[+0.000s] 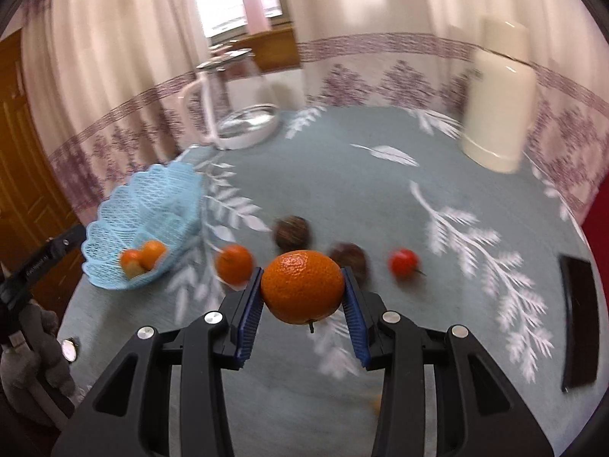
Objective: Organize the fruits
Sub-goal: 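Carry the large orange in the right gripper over the blue basket, then lower the orange into the basket and open the right gripper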
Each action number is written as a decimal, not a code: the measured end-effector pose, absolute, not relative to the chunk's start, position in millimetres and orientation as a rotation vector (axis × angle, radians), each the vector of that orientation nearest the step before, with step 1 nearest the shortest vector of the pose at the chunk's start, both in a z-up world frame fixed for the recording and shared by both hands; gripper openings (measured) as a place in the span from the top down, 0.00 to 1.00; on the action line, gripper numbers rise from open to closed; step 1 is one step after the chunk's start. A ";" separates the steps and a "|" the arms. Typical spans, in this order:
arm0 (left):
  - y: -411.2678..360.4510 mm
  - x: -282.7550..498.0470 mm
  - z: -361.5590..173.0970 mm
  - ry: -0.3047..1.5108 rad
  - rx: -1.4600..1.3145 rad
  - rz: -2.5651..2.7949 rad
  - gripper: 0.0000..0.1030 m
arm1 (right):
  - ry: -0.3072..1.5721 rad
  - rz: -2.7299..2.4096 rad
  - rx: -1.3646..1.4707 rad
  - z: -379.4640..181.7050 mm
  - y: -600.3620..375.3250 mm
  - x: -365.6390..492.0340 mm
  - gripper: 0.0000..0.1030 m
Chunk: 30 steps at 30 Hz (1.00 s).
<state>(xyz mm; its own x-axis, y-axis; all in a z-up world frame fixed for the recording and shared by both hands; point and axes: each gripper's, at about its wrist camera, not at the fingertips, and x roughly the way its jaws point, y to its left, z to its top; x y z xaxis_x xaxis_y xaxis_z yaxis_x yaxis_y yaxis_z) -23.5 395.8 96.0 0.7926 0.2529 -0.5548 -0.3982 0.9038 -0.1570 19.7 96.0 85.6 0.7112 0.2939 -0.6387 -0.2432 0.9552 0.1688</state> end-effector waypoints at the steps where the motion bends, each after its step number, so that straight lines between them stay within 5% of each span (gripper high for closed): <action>1: 396.9 -23.8 96.7 0.553 -0.276 0.356 0.07 | 0.717 0.315 0.069 88.3 104.8 22.4 0.61; 30: 432.1 -44.5 118.3 0.504 -0.351 0.400 0.04 | 0.827 0.543 0.090 88.7 234.7 99.8 0.59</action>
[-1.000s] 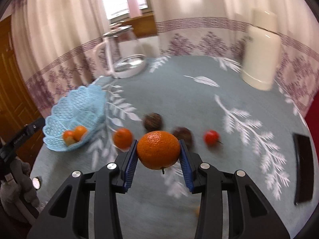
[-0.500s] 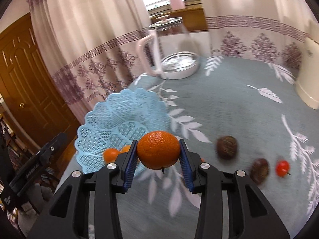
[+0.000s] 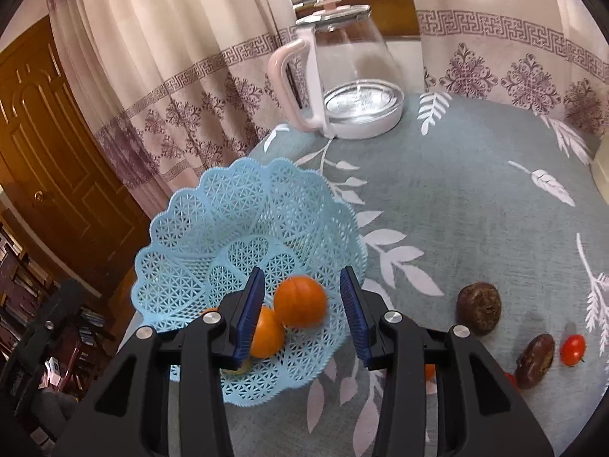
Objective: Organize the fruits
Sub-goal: 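Lower the orange into the basket and open the right gripper, then move the right gripper to the yellow-brown kiwi-like fruit on the table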
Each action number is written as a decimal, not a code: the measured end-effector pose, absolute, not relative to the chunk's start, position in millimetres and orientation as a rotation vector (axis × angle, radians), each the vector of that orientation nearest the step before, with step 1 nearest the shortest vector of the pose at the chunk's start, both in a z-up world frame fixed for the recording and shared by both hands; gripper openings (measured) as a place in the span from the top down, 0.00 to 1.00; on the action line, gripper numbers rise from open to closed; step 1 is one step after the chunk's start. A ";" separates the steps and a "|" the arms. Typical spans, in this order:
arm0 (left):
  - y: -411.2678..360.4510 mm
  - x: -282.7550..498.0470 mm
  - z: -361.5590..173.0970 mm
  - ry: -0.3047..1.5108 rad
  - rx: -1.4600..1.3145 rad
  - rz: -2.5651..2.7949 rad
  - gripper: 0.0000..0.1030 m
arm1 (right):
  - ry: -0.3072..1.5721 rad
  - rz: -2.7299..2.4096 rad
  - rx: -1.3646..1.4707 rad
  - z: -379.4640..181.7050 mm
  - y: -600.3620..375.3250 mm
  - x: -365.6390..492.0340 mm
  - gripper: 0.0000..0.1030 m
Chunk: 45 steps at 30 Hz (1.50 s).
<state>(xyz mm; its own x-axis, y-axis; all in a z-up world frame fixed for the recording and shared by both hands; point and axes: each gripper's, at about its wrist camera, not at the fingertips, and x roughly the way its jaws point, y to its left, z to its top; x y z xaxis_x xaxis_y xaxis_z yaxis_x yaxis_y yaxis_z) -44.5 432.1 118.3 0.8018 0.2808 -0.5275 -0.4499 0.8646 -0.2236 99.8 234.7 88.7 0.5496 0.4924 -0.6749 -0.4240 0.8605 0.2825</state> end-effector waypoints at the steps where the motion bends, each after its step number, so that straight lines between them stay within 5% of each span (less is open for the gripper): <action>1: 432.3 -44.9 118.7 0.504 -0.353 0.399 0.04 | 0.818 0.540 0.090 91.5 231.9 97.5 0.59; 9: 423.6 -44.9 121.9 0.498 -0.349 0.374 0.03 | 0.787 0.503 0.143 102.2 199.1 82.2 0.58; 12: 420.1 -45.1 122.9 0.497 -0.349 0.363 0.03 | 0.773 0.473 0.163 105.0 183.8 77.5 0.43; 45: 385.3 -49.8 133.3 0.484 -0.306 0.240 0.03 | 0.783 0.151 0.285 66.4 16.1 10.4 0.43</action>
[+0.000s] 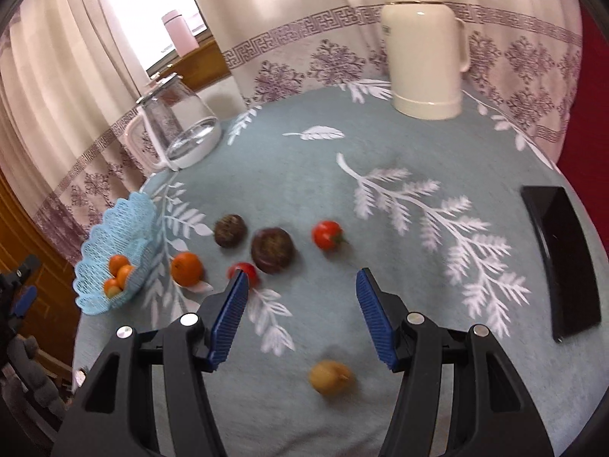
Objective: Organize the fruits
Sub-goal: 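Move the right gripper to the yellow-brown kiwi-like fruit on the table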
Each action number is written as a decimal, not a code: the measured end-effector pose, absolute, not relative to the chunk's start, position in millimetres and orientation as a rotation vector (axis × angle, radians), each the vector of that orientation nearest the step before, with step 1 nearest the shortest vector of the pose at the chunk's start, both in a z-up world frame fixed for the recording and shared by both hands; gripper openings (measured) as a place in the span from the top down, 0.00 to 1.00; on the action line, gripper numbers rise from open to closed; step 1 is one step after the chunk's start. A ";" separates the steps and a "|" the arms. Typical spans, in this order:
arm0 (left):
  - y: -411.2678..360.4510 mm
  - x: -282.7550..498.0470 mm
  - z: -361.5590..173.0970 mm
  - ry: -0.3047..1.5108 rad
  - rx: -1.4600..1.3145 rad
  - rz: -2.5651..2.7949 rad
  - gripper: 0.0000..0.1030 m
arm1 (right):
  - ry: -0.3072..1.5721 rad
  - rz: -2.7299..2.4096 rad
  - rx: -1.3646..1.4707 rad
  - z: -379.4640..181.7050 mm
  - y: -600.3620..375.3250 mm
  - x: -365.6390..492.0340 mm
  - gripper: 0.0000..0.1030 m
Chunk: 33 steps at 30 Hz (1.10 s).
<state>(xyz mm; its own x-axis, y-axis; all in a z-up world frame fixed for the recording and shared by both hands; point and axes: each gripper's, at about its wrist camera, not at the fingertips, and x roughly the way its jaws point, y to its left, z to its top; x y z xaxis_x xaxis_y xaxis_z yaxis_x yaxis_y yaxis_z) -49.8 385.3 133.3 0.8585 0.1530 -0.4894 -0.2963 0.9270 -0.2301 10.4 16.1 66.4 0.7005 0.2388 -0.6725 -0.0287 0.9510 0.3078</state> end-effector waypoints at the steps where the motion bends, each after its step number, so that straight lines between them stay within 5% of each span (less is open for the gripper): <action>1: 383.2 -49.8 133.4 0.485 -0.302 0.235 0.03 | 0.785 0.144 0.277 64.4 14.6 7.8 0.43; 33: 334.5 -36.2 120.0 0.548 -0.232 0.109 0.03 | 0.837 0.125 0.162 23.0 22.6 -29.5 0.43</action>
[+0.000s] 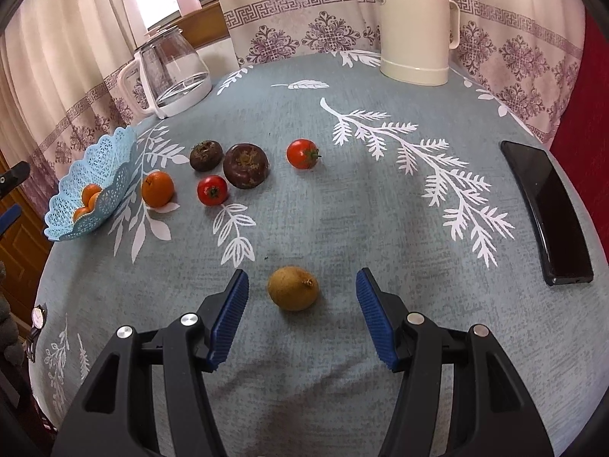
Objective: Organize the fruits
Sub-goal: 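Move the right gripper to the yellow-brown kiwi-like fruit on the table, then close the right gripper on the kiwi-like fruit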
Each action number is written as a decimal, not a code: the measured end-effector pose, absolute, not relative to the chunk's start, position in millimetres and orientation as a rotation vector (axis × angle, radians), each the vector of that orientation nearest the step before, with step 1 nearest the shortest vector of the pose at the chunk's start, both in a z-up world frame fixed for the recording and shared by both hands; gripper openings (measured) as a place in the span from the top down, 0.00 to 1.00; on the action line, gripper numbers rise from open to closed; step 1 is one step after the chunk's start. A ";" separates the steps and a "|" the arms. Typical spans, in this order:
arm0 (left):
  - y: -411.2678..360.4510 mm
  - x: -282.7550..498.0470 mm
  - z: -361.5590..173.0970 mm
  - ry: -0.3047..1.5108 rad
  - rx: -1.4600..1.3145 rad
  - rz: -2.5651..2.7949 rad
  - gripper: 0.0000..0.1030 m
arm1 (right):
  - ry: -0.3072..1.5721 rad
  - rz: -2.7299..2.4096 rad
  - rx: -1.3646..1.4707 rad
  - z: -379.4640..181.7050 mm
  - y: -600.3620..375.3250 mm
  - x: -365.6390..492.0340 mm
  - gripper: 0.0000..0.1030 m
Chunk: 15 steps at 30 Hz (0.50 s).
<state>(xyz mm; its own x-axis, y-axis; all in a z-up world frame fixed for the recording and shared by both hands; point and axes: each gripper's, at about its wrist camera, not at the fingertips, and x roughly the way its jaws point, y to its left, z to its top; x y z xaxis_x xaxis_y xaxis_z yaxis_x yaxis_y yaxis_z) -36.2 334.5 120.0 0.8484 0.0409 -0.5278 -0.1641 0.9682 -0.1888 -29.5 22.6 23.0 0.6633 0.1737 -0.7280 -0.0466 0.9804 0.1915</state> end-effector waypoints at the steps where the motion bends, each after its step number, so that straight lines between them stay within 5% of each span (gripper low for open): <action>1: 331.7 -35.0 118.4 0.554 -0.226 0.101 0.03 | 0.836 0.125 0.159 22.9 22.6 -29.5 0.43; 9: 304.9 -26.3 103.0 0.604 -0.171 0.046 0.03 | 0.828 0.138 0.113 22.0 28.5 -31.2 0.44; 15: 284.7 -21.7 92.8 0.638 -0.118 -0.004 0.03 | 0.853 0.154 0.100 17.2 31.6 -26.9 0.56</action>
<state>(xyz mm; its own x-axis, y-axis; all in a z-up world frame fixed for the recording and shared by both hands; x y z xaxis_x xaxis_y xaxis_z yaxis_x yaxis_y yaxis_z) -21.7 284.7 92.8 0.8033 -0.0402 -0.5943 -0.0323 0.9933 -0.1107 -26.9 31.6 17.2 0.6472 0.1756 -0.7418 -0.0955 0.9841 0.1497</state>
